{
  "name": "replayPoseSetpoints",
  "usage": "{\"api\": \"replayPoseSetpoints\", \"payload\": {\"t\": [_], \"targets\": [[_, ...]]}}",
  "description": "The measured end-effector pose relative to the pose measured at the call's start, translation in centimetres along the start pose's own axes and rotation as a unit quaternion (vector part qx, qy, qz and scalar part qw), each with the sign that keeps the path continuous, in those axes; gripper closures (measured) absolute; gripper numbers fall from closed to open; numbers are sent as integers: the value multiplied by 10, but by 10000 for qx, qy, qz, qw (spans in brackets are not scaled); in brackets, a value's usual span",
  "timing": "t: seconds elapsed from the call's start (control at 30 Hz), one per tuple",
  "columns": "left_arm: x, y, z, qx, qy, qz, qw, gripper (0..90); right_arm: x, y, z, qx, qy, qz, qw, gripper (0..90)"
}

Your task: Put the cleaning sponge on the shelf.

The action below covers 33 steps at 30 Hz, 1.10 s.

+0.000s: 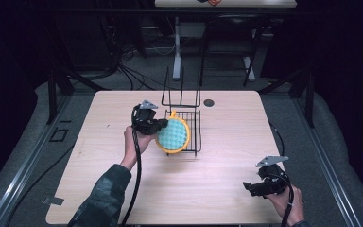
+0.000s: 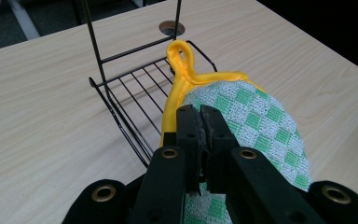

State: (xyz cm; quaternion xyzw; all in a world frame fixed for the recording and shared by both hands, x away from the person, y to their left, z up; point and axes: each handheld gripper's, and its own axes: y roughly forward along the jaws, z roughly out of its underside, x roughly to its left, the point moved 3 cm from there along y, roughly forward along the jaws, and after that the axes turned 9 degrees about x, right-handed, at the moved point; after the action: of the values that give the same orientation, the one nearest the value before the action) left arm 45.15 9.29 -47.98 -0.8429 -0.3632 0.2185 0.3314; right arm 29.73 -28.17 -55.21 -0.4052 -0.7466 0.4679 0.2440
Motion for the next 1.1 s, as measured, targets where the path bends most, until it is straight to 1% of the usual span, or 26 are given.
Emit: {"api": "replayPoseSetpoints", "payload": {"t": [0.13, 0.2, 0.4, 0.43, 0.53, 0.63, 0.67, 0.93, 1.03, 1.1], "targets": [[1, 1, 0, -23, -50, -19, 10000, 871, 0, 0, 0, 6, 5, -4, 10000, 152], [3, 3, 1, -42, -115, -35, 9999, 871, 1, 0, 0, 8, 11, -2, 10000, 151], [4, 7, 0, -71, -154, -93, 9998, 871, 1, -1, 0, 2, 24, -4, 10000, 151], [4, 8, -1, -104, -196, -116, 9997, 871, 1, 0, 0, 8, 6, 1, 10000, 151], [5, 10, -1, -104, -230, -129, 9996, 872, 1, -1, 0, 12, 19, -17, 10000, 151], [6, 13, -1, -155, -288, -153, 9993, 872, 1, -1, 0, 3, 18, -8, 10000, 151], [6, 14, -1, -147, -324, -146, 9993, 872, 1, -1, 0, 3, 17, -7, 10000, 151], [8, 25, -2, -111, -402, -150, 9990, 872, 1, 0, 0, 13, 1, -4, 10000, 151], [9, 33, -1, -112, -504, -147, 9986, 872, 1, 0, 0, 12, 9, -7, 10000, 152], [11, 36, -1, -92, -501, -148, 9986, 872, 1, 0, 0, 10, 17, -9, 10000, 152]]}}
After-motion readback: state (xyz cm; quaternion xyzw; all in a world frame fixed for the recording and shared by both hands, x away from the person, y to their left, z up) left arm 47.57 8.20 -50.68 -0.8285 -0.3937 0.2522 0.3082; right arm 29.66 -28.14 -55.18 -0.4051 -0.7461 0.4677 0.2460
